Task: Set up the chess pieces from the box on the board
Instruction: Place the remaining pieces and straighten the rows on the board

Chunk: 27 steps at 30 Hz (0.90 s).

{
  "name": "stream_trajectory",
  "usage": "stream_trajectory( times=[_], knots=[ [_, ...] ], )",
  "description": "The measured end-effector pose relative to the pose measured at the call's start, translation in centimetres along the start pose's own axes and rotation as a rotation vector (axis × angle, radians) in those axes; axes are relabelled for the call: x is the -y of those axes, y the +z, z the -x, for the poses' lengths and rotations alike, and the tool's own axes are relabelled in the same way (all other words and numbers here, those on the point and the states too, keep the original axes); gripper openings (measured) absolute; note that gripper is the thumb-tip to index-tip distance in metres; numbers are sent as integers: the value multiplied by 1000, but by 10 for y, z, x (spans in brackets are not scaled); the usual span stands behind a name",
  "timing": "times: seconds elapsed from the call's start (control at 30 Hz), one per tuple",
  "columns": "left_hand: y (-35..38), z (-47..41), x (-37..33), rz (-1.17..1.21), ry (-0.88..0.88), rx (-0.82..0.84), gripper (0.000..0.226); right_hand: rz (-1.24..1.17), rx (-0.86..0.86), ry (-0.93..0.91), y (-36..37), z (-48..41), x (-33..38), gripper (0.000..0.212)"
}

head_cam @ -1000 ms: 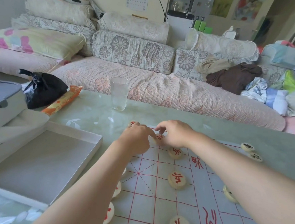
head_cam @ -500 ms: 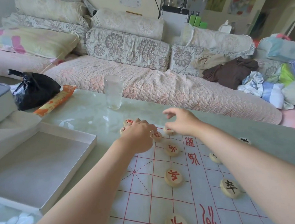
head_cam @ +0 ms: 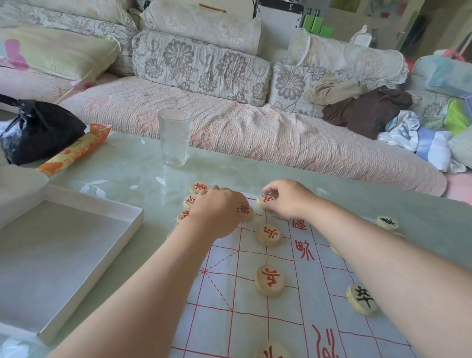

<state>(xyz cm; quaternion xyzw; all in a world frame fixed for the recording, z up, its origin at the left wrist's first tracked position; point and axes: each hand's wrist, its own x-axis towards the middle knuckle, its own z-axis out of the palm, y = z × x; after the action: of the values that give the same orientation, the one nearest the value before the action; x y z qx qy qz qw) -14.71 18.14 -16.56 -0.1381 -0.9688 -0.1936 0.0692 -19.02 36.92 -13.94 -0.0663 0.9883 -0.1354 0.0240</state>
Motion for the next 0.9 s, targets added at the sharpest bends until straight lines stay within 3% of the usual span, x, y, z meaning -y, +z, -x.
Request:
stream_trajectory(
  times=[0.07,0.27,0.4,0.9],
  knots=[
    [1,-1,0,10,0,-7,26,-53,35,-24,-1,0,-1,46],
    [6,-2,-2,18,5,-37,27,-2,-4,33,5,-1,-3,63],
    [6,-2,-3,10,10,-42,28,-44,2,-12,4,0,-4,55],
    [3,0,-3,34,10,-26,33,-79,-8,-34,-1,5,-3,69]
  ],
)
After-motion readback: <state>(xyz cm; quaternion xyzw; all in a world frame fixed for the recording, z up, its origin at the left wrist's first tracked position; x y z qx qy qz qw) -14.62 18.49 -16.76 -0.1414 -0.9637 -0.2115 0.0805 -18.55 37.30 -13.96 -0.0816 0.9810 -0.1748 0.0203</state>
